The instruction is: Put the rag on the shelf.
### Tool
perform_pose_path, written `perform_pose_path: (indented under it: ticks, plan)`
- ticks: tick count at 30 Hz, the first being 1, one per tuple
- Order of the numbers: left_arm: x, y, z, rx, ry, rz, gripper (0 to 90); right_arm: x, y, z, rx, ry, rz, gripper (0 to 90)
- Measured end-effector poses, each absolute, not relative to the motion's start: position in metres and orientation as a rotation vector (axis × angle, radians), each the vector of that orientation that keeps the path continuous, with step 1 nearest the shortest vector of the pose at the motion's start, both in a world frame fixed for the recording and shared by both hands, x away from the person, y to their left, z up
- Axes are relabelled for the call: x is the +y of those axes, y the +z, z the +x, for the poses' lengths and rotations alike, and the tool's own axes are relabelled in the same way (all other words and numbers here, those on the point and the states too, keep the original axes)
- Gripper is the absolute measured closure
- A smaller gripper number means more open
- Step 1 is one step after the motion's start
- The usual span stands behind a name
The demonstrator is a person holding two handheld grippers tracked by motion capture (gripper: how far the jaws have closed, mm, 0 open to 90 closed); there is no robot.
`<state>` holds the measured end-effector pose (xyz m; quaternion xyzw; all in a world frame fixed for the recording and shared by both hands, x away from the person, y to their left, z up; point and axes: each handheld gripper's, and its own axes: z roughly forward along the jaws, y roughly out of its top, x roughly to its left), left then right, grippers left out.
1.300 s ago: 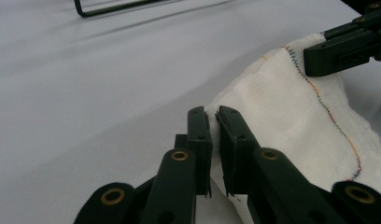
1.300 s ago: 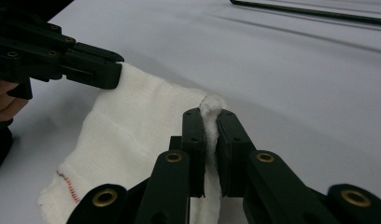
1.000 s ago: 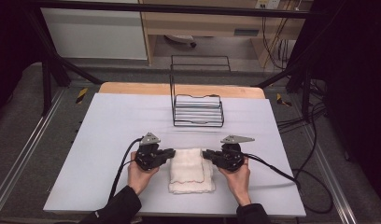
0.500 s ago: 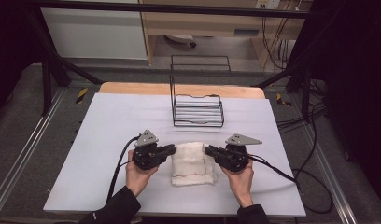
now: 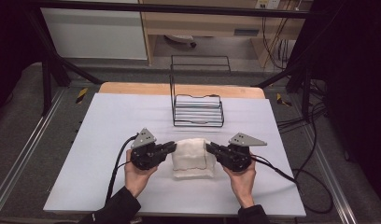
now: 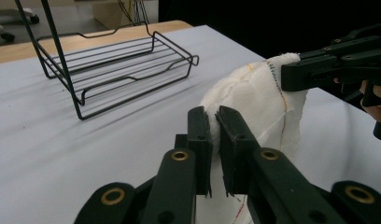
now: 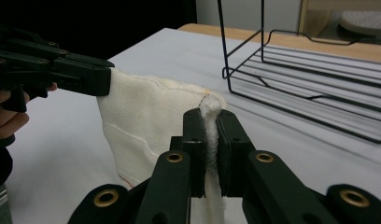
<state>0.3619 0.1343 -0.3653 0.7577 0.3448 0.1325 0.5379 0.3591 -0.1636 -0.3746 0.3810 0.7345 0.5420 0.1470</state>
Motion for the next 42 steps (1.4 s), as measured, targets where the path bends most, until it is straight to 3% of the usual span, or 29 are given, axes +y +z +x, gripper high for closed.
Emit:
perform_pose_path:
  ticks: [42]
  plan:
    - [0.136, -0.306, 0.379, 0.749, 0.395, 1.623, 82.9, -0.163, -0.309, 0.357, 1.866, 1.637, 0.963, 83.6]
